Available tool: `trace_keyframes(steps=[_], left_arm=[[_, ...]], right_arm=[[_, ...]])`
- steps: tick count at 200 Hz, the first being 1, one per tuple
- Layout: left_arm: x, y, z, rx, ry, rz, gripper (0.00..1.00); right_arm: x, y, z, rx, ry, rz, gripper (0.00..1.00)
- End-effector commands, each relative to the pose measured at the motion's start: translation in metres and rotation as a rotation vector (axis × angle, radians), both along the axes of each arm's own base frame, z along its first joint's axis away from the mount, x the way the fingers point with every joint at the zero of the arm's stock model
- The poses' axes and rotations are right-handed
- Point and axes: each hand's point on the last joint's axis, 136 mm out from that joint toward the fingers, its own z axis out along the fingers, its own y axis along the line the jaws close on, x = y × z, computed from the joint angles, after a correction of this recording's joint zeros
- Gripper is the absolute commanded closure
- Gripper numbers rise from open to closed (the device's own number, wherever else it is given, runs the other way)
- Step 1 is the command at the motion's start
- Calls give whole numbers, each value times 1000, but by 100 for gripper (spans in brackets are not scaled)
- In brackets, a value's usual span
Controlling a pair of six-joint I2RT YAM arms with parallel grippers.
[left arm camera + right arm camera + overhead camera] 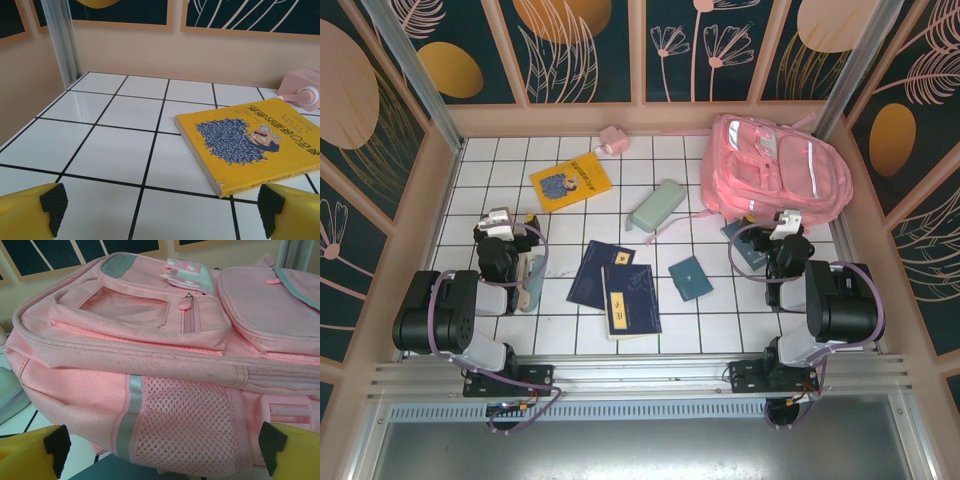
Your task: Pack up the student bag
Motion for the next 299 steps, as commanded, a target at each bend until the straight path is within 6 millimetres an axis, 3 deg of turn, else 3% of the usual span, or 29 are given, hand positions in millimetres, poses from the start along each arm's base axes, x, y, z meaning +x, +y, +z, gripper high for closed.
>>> trace_keyframes(steps=[1, 109, 127, 141, 161, 192, 215, 237, 251, 263, 278, 289, 299], left_arm=[[2, -1, 13, 8, -47, -5, 1], [1, -4, 14, 13, -50, -21, 1], [3, -21, 24, 40, -49, -126, 1], [-1, -24, 40, 47, -67, -137, 1], [-3, -37, 83, 55, -127, -176, 1], [-27, -105, 160, 87, -262, -420, 1], [-42, -143, 187, 52, -224, -457, 1], [-54, -170, 209, -86, -101, -484, 2], [-63, -174, 223, -167, -22, -477, 1], [-66, -156, 225, -270, 72, -360, 1], [-74, -141, 234, -302, 146, -281, 1], [-79, -150, 237, -280, 139, -355, 1], [-82, -152, 227, -353, 155, -352, 1]], right_arm=[[3, 1, 8, -12, -29, 14, 1], [3, 2, 10, -11, -34, 22, 1], [2, 8, 16, -20, -45, 62, 1], [-1, 13, 25, -43, -48, 65, 1], [0, 34, 49, -110, -55, 113, 1], [-22, 91, 131, -107, -237, 191, 1], [-54, 155, 182, -140, -301, 317, 1], [-88, 190, 234, -77, -333, 400, 1], [-94, 184, 268, 48, -300, 344, 1], [-88, 163, 283, 185, -207, 216, 1], [-82, 127, 279, 323, -27, 20, 1], [-75, 119, 281, 312, -5, 46, 1], [-66, 113, 274, 348, 27, 76, 1]])
